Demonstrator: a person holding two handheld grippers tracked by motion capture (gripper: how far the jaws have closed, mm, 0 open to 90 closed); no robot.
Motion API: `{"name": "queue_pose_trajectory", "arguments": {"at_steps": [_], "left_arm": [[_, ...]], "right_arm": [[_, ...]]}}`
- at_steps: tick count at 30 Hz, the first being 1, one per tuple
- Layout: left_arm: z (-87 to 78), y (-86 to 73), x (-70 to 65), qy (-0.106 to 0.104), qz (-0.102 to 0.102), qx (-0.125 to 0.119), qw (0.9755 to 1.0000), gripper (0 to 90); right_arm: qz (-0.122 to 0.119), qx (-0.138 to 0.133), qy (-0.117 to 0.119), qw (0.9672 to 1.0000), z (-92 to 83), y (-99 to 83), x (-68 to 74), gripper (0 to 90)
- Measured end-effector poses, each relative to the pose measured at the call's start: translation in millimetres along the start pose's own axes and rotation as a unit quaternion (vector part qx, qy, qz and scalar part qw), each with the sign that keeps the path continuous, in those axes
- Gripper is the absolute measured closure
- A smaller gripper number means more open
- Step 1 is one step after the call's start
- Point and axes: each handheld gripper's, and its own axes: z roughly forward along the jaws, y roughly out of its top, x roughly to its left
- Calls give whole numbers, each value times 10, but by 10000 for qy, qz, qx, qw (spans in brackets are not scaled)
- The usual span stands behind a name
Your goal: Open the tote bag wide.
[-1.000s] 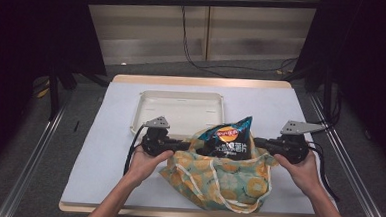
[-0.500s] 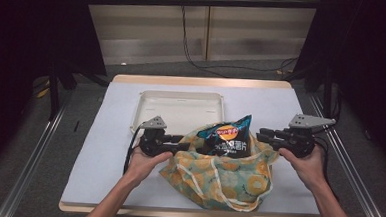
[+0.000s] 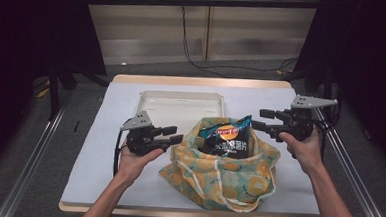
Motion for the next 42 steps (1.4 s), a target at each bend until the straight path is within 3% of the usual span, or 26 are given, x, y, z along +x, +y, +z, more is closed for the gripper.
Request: {"name": "queue_pose_trajectory", "arguments": {"at_steps": [3, 6, 10, 13, 14, 18, 21, 22, 23, 25, 27, 32, 33, 35, 40, 42], "left_arm": [[10, 36, -48, -214, 97, -11, 9997, 646], [120, -14, -64, -294, 123, 217, 9993, 652], [233, -75, -70, -276, 135, 445, 9985, 599], [286, -106, -42, -161, 101, 539, 9984, 557], [292, -115, -31, -162, 49, 525, 9985, 542], [291, -132, -21, -239, 49, 539, 9982, 531], [311, -155, -5, -103, 43, 616, 9980, 532], [311, -155, -5, -103, 43, 616, 9980, 538], [326, -171, -3, -66, 25, 655, 9978, 547], [343, -185, -3, -47, 16, 683, 9977, 558], [346, -189, 2, 12, 20, 718, 9974, 568], [354, -197, 26, -93, 7, 738, 9972, 708], [356, -195, 24, -194, 21, 711, 9973, 760], [360, -189, 16, -213, 3, 681, 9974, 780], [345, -153, 16, -198, 51, 645, 9977, 684], [350, -114, -14, -309, 129, 570, 9978, 553]], "right_arm": [[77, 45, 128, 9999, 77, 5, -49, 318], [129, 116, 219, 9996, 153, 12, -67, 279], [169, 284, 275, 9991, 236, -11, -77, 247], [258, 394, 453, 9979, 318, -49, -100, 199], [292, 414, 587, 9970, 343, -55, -102, 210], [321, 428, 692, 9962, 373, -64, -70, 202], [345, 434, 747, 9957, 359, -67, -71, 257], [345, 434, 747, 9957, 359, -67, -71, 257], [357, 408, 770, 9956, 342, -64, -63, 358], [390, 359, 879, 9947, 332, -64, -52, 434], [363, 405, 856, 9948, 333, -61, -37, 444], [431, 432, 869, 9943, 337, -59, -52, 443], [447, 438, 879, 9942, 350, -57, -57, 372], [510, 536, 940, 9928, 385, -68, -64, 288], [581, 658, 1011, 9910, 453, -93, -57, 220], [569, 697, 1039, 9905, 480, -108, -43, 209]]}}
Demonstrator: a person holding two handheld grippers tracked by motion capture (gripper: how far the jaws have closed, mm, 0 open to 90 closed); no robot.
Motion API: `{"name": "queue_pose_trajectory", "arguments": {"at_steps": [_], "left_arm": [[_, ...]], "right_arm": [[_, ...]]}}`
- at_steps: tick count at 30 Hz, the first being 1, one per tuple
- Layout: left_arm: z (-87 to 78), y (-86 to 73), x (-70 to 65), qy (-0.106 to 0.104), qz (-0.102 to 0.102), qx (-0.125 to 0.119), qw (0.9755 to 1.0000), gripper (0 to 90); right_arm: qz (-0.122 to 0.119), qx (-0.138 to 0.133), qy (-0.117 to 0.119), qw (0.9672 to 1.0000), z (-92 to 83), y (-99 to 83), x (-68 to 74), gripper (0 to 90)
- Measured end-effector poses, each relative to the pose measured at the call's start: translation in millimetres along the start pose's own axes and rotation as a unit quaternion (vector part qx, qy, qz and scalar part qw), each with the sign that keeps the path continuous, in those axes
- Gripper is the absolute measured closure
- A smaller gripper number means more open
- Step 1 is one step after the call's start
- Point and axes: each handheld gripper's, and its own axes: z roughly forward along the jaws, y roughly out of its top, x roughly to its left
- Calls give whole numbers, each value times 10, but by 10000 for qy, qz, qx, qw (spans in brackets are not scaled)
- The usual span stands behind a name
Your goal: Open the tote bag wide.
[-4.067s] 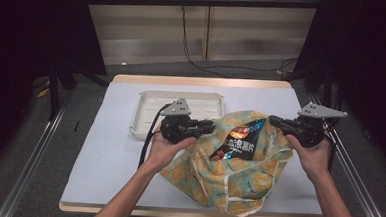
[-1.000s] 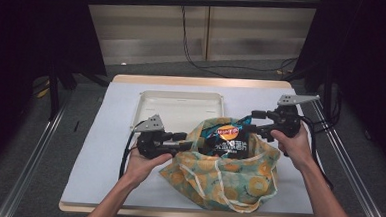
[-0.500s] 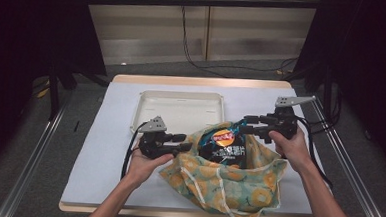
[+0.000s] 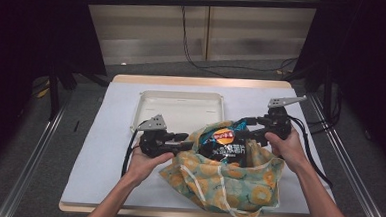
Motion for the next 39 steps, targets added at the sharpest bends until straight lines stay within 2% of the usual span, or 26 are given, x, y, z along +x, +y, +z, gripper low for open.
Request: {"name": "queue_pose_trajectory", "arguments": {"at_steps": [2, 5, 6, 7, 8, 10, 16, 18, 22, 26, 28, 31, 33, 36, 37, 39], "left_arm": [[18, 20, -21, -58, 46, 27, 10000, 498], [46, 28, -27, -8, 77, 110, 9999, 497], [62, 25, -20, 12, 78, 129, 9999, 505], [74, 19, 10, 76, 49, 176, 9998, 519], [74, 19, 10, 76, 49, 176, 9998, 527], [79, 14, 48, 106, -57, 127, 9998, 540], [50, 8, 96, 216, -167, 95, 9996, 553], [39, 6, 111, 228, -190, 76, 9995, 563], [29, -11, 125, 246, -253, 67, 9994, 602], [28, -21, 142, 149, -369, -21, 9992, 685], [28, -17, 133, 114, -319, 23, 9994, 748], [29, -13, 129, 41, -311, -4, 9995, 797], [23, -6, 135, 79, -326, 1, 9994, 851], [18, 3, 143, 46, -361, -50, 9993, 883], [-2, 18, 144, 15, -353, -34, 9994, 886], [-7, 25, 145, -12, -328, -57, 9994, 888]], "right_arm": [[31, 48, 28, 10000, 21, -3, -11, 205], [49, 86, 17, 9999, 57, -16, -25, 228], [38, 92, 32, 9999, 64, -16, -28, 274], [-13, 63, -28, 10000, 64, -14, -19, 360], [-13, 63, -28, 10000, 64, -14, -19, 360], [-112, -59, -163, 9998, 35, -4, -3, 483], [-289, -111, -251, 9992, 19, 12, 59, 564], [-356, -170, -326, 9987, -3, 36, 95, 648], [-406, -363, -363, 9979, -64, 72, 132, 703], [-417, -603, -368, 9966, -147, 109, 178, 807], [-419, -704, -368, 9960, -186, 125, 189, 847], [-402, -787, -310, 9956, -239, 141, 183, 872], [-433, -751, -379, 9955, -265, 136, 194, 888], [-422, -771, -367, 9955, -286, 147, 202, 874], [-502, -797, -341, 9950, -311, 166, 214, 853], [-571, -779, -277, 9949, -313, 188, 223, 741]]}}
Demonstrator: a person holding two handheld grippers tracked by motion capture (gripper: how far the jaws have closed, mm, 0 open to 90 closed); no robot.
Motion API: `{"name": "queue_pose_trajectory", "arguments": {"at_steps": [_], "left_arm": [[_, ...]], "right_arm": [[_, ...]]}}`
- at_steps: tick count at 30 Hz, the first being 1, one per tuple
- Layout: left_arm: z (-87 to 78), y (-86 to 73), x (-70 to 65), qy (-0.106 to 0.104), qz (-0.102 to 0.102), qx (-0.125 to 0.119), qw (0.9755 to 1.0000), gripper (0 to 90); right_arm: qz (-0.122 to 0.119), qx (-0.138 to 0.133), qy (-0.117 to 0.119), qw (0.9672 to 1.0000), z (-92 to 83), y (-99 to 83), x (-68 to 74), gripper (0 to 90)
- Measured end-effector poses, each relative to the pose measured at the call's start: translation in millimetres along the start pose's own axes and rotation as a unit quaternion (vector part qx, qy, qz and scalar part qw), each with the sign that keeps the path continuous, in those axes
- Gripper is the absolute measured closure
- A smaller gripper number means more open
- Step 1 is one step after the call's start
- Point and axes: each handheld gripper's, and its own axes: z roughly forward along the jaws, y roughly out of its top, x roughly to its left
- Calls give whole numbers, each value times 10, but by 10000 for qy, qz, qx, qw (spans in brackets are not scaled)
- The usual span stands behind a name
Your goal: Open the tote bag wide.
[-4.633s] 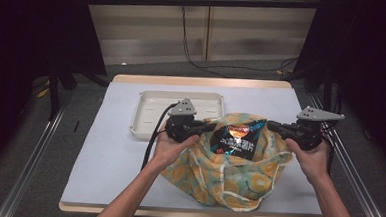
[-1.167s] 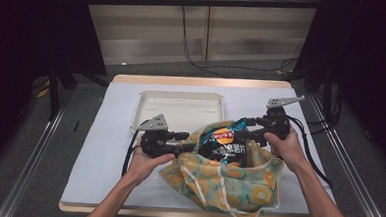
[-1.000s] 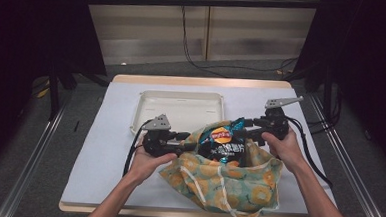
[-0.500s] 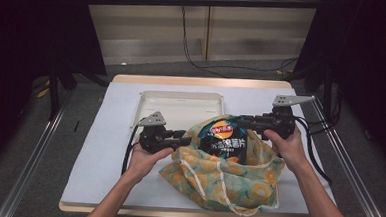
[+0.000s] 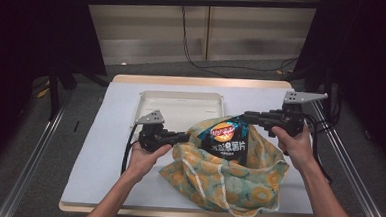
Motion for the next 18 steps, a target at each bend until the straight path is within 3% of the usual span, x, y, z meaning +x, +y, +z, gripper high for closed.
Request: {"name": "queue_pose_trajectory", "arguments": {"at_steps": [5, 13, 15, 16, 18], "left_arm": [[7, -7, -3, -15, -26, 33, 10000, 887], [3, -12, 7, -46, -93, 2, 9999, 880], [0, -10, 13, -41, -90, 16, 10000, 874], [-2, -11, 15, -27, -97, 26, 9999, 865], [-16, -6, 21, 8, -56, 42, 10000, 845]], "right_arm": [[10, 91, -6, 10000, 42, 63, -11, 796], [-39, 380, -122, 9992, 123, -34, -37, 753], [-79, 593, -167, 9981, 165, -71, -38, 801], [-116, 600, -191, 9979, 171, -81, -26, 850], [-107, 609, -169, 9979, 172, -82, -20, 867]]}}
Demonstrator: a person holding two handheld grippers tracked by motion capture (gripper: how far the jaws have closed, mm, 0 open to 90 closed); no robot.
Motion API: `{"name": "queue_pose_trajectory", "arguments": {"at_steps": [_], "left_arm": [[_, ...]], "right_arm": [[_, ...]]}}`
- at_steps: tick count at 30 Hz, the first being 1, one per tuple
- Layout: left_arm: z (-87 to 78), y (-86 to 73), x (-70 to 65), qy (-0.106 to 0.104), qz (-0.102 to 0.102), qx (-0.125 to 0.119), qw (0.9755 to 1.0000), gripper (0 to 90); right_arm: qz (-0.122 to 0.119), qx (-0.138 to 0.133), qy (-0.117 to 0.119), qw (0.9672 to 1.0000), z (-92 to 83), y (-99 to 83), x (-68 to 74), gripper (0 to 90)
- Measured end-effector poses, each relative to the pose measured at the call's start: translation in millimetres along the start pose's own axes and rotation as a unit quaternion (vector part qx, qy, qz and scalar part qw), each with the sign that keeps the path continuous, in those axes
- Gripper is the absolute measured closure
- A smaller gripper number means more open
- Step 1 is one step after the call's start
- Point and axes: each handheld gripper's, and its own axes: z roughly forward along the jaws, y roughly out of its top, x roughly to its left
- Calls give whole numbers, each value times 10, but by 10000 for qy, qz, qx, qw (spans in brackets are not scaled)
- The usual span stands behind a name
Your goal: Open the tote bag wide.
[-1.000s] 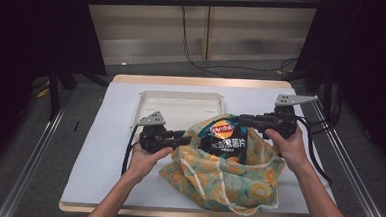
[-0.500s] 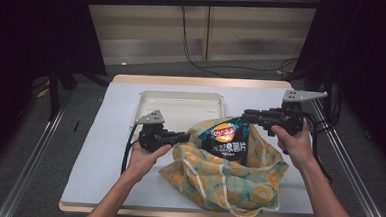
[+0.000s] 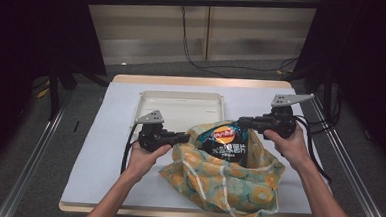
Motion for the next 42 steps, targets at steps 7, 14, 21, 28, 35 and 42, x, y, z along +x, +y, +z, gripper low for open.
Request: {"name": "queue_pose_trajectory", "arguments": {"at_steps": [7, 14, 21, 28, 35, 42], "left_arm": [[-33, 132, -60, -10, 57, -340, 9994, 593], [51, 305, -197, -199, 349, -473, 9981, 441], [99, 313, -55, -258, -38, -633, 9977, 893], [117, 204, 63, -46, -302, -313, 9990, 900], [191, 35, 32, -188, -205, -27, 9996, 900], [203, -70, -19, -268, -57, 183, 9995, 900]], "right_arm": [[32, -264, 28, 9996, -109, 74, 28, 886], [2, -327, 2, 9995, -144, 122, 69, 885], [-56, -374, 79, 9993, -159, 130, 128, 874], [-138, -459, 83, 9988, -234, 154, 158, 891], [-169, -639, 99, 9978, -291, 243, 191, 900], [-272, -907, 28, 9955, -375, 420, 238, 900]]}}
